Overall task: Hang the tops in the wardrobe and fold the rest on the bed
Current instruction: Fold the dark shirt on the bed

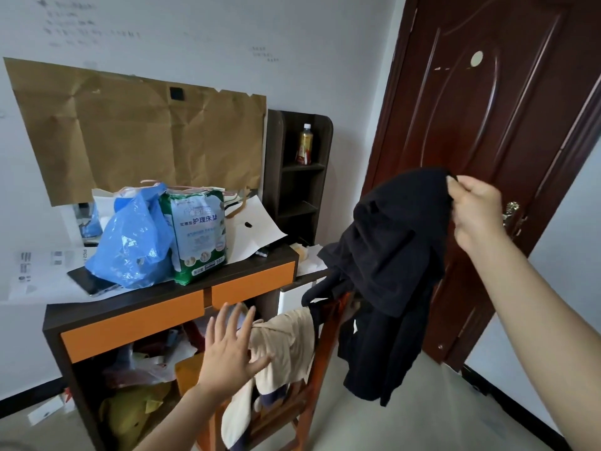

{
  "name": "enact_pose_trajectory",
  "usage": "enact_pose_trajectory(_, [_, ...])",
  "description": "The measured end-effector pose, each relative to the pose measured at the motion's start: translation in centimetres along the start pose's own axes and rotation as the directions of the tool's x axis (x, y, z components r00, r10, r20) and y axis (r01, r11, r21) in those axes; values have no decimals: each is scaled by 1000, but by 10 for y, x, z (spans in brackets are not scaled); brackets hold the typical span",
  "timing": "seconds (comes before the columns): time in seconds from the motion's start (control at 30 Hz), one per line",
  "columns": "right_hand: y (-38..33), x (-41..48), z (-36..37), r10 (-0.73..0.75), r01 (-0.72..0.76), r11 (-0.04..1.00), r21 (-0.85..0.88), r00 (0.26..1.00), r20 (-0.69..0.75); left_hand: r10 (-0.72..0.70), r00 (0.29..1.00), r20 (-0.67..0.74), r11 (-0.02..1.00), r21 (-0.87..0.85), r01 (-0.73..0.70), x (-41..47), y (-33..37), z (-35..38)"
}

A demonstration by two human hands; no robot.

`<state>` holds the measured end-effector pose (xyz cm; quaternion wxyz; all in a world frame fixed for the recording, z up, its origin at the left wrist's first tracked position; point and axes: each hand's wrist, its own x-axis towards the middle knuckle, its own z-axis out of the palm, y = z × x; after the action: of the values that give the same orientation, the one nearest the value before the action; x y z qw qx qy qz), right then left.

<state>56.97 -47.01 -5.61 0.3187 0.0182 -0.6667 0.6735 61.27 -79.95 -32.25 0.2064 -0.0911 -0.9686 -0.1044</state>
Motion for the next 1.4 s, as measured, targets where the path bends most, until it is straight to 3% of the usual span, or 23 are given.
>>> enact_pose_trajectory(0.1, [-27,-4,-18,4,-14,993,119,996,84,84,995,-47,985,-145,-90,21,51,-15])
enact_pose_trajectory(0.2, [-45,-10,-38,-5,-29,978,205,987,162,101,993,-61,897,-426,-117,47,99,-29])
enact_pose_trajectory(0.3, [-56,-17,-60,-37,-10,972,235,980,196,161,987,-11,706,-697,-123,69,140,-34])
enact_pose_trajectory(0.37, [-61,-24,-75,-32,-22,971,239,975,222,228,971,77,481,-876,-44,76,161,-35])
enact_pose_trajectory(0.43, [-57,-26,-98,16,-67,965,255,981,195,358,912,199,298,-950,90,74,179,-32])
enact_pose_trajectory(0.5, [-48,-25,-125,113,-139,963,231,986,120,420,886,196,224,-969,108,65,198,-29])
enact_pose_trajectory(0.67, [-16,-34,-192,274,-277,961,4,950,-147,233,953,194,39,-981,190,57,198,-51])
enact_pose_trajectory(0.77, [17,-47,-213,353,-376,902,-213,925,-138,354,926,128,111,-989,94,60,183,-84])
enact_pose_trajectory(0.87, [53,-56,-207,440,-450,863,-230,893,-98,485,863,141,209,-977,42,44,168,-118])
enact_pose_trajectory(0.93, [76,-61,-190,494,-491,848,-199,868,-37,485,859,163,258,-965,38,27,150,-134])
enact_pose_trajectory(1.07, [107,-78,-139,561,-514,822,-244,804,196,302,927,222,227,-961,157,-19,101,-146])
enact_pose_trajectory(1.2, [133,-107,-65,629,-514,777,-364,637,445,-58,950,307,109,-944,311,-88,45,-154])
enact_pose_trajectory(1.3, [145,-147,-3,647,-467,761,-450,499,576,-321,877,357,59,-917,395,-146,13,-175])
enact_pose_trajectory(1.4, [145,-199,58,631,-419,766,-488,341,697,-590,738,326,144,-857,494,-201,-15,-199])
